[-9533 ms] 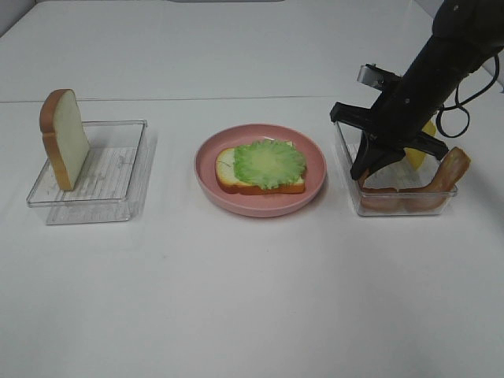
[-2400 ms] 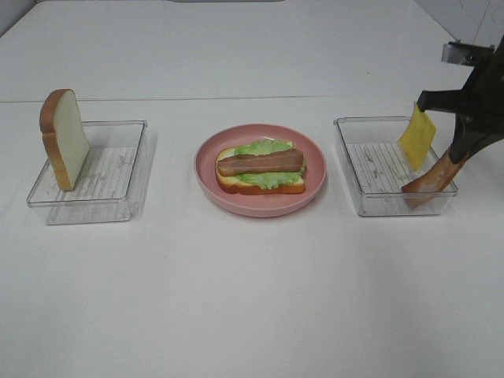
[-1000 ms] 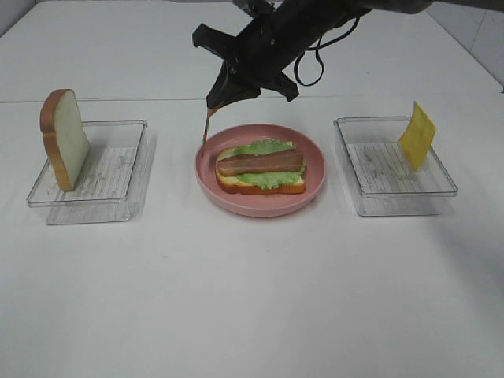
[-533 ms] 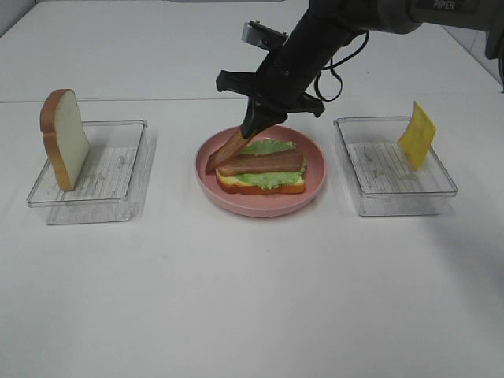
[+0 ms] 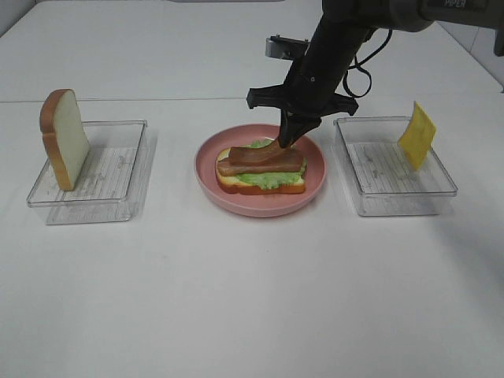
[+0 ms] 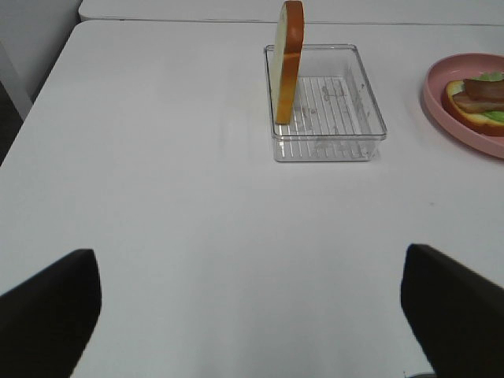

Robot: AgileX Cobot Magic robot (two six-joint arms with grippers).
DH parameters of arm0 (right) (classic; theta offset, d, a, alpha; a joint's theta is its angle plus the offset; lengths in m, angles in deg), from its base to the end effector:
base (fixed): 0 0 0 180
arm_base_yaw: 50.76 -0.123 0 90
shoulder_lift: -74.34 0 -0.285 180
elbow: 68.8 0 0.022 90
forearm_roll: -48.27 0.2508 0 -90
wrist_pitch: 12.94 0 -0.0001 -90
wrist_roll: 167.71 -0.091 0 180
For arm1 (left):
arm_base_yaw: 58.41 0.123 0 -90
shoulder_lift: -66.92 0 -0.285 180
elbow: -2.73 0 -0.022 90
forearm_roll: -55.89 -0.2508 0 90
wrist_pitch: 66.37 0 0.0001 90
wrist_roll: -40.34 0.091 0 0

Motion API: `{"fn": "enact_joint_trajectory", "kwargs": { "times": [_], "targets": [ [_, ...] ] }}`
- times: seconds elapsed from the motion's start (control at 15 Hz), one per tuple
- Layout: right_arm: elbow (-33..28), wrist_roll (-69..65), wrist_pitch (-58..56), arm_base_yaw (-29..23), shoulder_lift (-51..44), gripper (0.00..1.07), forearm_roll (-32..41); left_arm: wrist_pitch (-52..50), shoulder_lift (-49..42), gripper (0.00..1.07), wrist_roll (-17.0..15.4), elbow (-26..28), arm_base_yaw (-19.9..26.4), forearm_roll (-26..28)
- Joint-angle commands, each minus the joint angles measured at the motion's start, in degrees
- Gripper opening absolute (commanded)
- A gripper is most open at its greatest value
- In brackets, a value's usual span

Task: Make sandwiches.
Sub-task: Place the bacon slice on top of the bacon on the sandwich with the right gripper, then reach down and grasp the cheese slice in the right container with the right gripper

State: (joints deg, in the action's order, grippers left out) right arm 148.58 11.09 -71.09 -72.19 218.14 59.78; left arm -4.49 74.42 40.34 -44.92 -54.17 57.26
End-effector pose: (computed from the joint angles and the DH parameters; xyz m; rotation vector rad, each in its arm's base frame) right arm 0.4610 0.1975 0.1553 -0.3896 2.8688 0.3401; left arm -0.0081 -0.0025 0.2801 -0.0739 2.0410 0.0177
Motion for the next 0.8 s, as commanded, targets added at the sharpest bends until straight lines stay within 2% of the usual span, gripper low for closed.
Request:
{"fn": "enact_joint_trajectory", "kwargs": {
  "times": [0.07, 0.13, 0.2, 0.67, 0.8],
  "targets": [
    [0.34, -0.52, -1.66, 0.06, -0.86, 0.39, 0.92, -0.57, -1.09, 0.95, -0.29, 0.00, -0.23, 0.11],
    [0.34, -0.46, -3.21, 0.00, -0.97, 0.92, 0.17, -0.57, -1.09, 0.95, -0.29, 0.00, -0.23, 0.11],
    [0.46, -0.29, -3.72, 0.00, -1.09, 0.97, -0.17, -0.57, -1.09, 0.95, -0.29, 0.00, -0.23, 0.11],
    [3.15, -0.34, -10.26, 0.06, -9.11, 0.97, -5.27, -0.57, -1.09, 0.95, -0.29, 0.00, -0.23, 0.11],
    [3.32, -0.34, -13.75, 2.12, -10.20, 0.97, -9.05, -0.57, -1.09, 0.95, -0.29, 0.00, -0.23, 0.11]
  ]
}}
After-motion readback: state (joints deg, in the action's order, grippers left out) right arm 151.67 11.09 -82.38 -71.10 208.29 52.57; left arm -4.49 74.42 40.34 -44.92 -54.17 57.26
